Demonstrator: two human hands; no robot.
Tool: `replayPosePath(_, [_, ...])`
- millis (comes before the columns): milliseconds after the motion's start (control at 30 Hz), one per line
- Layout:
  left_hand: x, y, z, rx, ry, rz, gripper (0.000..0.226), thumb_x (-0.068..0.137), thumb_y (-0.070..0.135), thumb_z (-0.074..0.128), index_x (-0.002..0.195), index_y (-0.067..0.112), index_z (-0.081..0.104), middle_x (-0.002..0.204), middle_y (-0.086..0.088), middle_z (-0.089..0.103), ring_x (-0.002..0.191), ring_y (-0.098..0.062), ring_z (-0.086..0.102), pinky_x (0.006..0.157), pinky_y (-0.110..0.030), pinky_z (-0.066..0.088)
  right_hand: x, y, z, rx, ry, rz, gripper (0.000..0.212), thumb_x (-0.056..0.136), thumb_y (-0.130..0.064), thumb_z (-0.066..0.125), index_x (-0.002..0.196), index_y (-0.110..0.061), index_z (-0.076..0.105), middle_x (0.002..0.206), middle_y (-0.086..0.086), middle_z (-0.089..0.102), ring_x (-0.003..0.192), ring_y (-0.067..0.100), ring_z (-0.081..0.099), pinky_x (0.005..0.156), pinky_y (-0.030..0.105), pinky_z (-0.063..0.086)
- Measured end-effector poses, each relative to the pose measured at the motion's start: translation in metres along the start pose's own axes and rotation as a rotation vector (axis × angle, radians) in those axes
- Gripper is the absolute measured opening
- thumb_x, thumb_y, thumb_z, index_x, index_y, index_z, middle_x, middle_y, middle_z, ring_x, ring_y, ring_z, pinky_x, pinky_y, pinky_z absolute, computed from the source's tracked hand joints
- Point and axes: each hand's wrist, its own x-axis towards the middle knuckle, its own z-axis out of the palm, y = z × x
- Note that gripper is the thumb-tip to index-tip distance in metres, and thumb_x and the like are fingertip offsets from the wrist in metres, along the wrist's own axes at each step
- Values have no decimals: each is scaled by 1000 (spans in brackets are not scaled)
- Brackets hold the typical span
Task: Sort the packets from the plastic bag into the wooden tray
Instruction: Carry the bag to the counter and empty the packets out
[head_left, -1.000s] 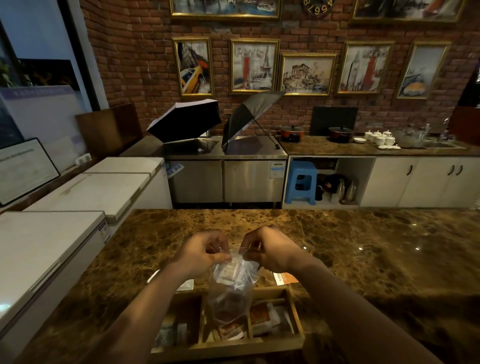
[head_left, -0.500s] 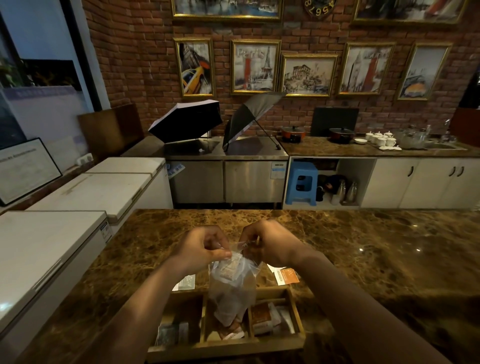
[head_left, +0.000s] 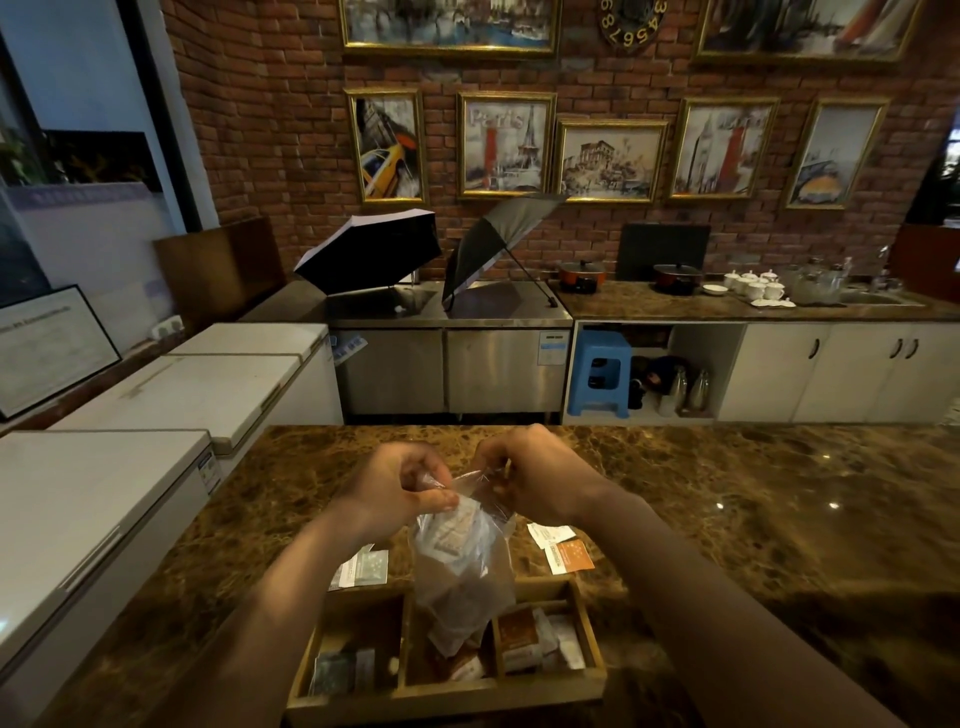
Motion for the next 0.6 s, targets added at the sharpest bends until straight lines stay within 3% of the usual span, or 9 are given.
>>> replayPosePath(200, [-1,-1,-3,63,-23,1,23,74,18,87,76,35,71,80,-1,75,78,-18,73,72,-48,63,-2,-2,3,-26,-17,14,20,85,-13,73,91,-31,67,94,-7,67,89,13,63,80,40,60])
replayPosePath(300, [-3,-4,-1,57,-15,-6,23,73,19,87,78,36,71,82,-2,76,80,-20,73,74,-52,62,-5,-3,6,-39,1,28,17,87,-15,72,96,-28,69,96,-6,67,91,14,62,82,40,58])
replayPosePath(600, [-1,13,-1,27,121,53,23,75,19,85,74,35,69,85,0,75,82,-18,70,74,-47,62,-10,-8,-15,-28,71,47,21,90,-9,66,104,-26,69,96,-3,70,86,14,65,77,35,58])
